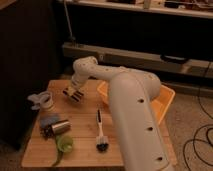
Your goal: Wipe table surface with eraser
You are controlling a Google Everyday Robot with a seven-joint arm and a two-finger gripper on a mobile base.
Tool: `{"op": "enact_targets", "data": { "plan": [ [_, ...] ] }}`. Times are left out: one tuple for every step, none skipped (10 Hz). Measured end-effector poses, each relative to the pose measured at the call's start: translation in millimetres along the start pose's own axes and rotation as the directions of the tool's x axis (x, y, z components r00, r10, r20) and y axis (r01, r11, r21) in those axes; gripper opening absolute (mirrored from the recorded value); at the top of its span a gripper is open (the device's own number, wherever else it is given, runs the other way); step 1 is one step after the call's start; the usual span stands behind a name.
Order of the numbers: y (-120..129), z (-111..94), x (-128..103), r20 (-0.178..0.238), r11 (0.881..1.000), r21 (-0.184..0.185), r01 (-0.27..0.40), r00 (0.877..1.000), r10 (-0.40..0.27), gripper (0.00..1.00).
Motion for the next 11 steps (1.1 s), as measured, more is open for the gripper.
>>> {"op": "enact_targets", "data": {
  "plan": [
    [-6, 5, 8, -0.011, 1.000, 0.003, -0.016, 1.000, 0.016, 0.00],
    [-4, 6, 13, -0.017, 1.000, -0.001, -0.025, 1.000, 0.025, 0.00],
    [-5, 4, 22, -0.022, 0.999, -0.002, -0.032, 0.999, 0.032, 0.00],
    [-7, 2, 30, -0.027, 0.999, 0.000, -0.037, 0.999, 0.037, 0.00],
    [-4, 0, 42, -0.028, 0.999, -0.011, -0.043, 0.999, 0.042, 0.00],
    [5, -1, 49, -0.027, 0.999, -0.021, -0.041, 0.999, 0.041, 0.00],
    [15, -3, 54, -0.024, 0.999, -0.028, -0.036, 0.999, 0.035, 0.00],
    [30, -3, 61, -0.025, 0.999, -0.036, -0.023, 0.999, 0.022, 0.00],
    [48, -6, 67, -0.025, 0.999, -0.039, -0.001, 1.000, 0.000, 0.00],
    [60, -8, 71, -0.031, 0.999, -0.039, 0.020, 0.999, -0.021, 0.00],
    [68, -10, 73, -0.038, 0.998, -0.039, 0.039, 0.998, -0.041, 0.00]
  ]
}}
